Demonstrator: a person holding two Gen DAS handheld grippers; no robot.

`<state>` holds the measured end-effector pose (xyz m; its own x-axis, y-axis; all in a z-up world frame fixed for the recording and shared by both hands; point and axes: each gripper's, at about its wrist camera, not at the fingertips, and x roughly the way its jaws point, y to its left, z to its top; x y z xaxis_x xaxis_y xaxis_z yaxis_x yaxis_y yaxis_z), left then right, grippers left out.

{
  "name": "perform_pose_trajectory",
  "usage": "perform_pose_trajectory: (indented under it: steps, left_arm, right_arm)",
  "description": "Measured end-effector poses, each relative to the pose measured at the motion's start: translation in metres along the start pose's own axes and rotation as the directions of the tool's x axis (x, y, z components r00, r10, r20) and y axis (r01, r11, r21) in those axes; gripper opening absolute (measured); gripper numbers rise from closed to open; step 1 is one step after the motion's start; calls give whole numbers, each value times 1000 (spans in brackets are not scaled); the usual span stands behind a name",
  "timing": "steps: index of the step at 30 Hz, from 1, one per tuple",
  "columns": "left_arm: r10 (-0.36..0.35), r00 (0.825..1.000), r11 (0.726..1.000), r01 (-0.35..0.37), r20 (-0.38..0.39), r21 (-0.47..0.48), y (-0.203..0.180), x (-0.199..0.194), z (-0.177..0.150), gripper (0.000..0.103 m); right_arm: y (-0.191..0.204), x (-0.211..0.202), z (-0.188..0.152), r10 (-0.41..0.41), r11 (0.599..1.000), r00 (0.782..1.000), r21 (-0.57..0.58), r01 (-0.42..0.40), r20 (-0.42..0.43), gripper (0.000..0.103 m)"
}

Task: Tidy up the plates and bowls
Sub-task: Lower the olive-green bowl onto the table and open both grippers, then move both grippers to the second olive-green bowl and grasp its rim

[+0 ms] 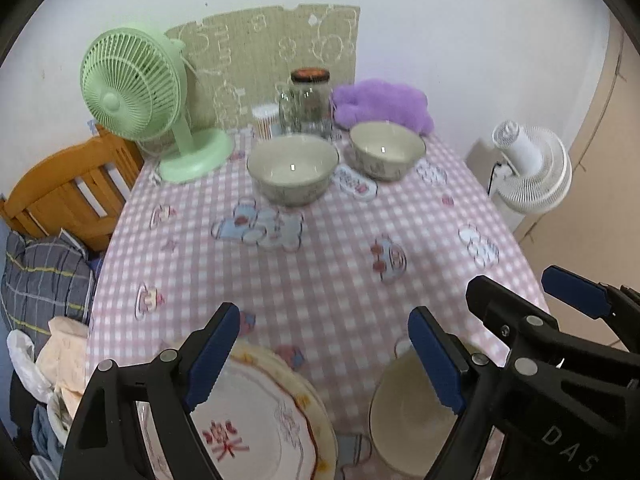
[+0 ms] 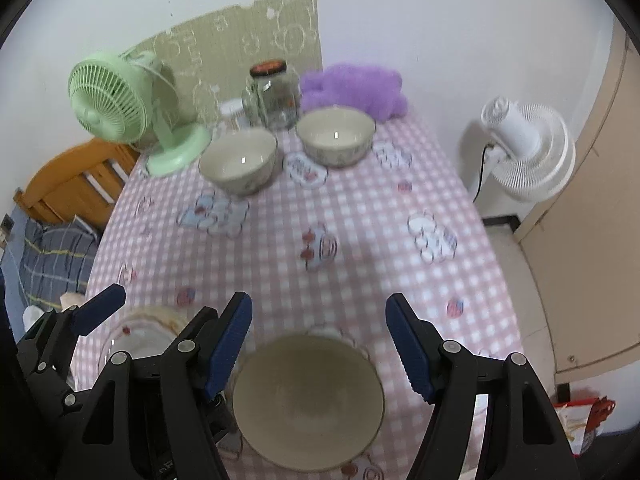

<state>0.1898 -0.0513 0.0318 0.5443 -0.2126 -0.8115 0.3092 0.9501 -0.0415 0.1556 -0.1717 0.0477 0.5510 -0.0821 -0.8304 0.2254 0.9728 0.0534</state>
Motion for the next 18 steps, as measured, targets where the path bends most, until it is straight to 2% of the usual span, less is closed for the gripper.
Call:
perform_pose_trajectory:
  steps: [4,7,13,18]
  left_arm:
    - [2,1000,1000,-2,18,-29,6,6,22,87]
    - [26,999,998,-24,31,-60,10,15,39,87]
    - [89,995,987,-81,47,-140,17,37,70,82]
    - [158,986,972,-147,44,-185,20,61,91,77]
  right_arm:
    - [2,3,27,15,999,999,-29,-14,38,72]
    - [2,14,47,36,998,999,-50,-34,34,72]
    - [8,39,89,63,989,996,-141,-54,62,72]
    - [12,70,120,133,975,989,-185,-120,58,73]
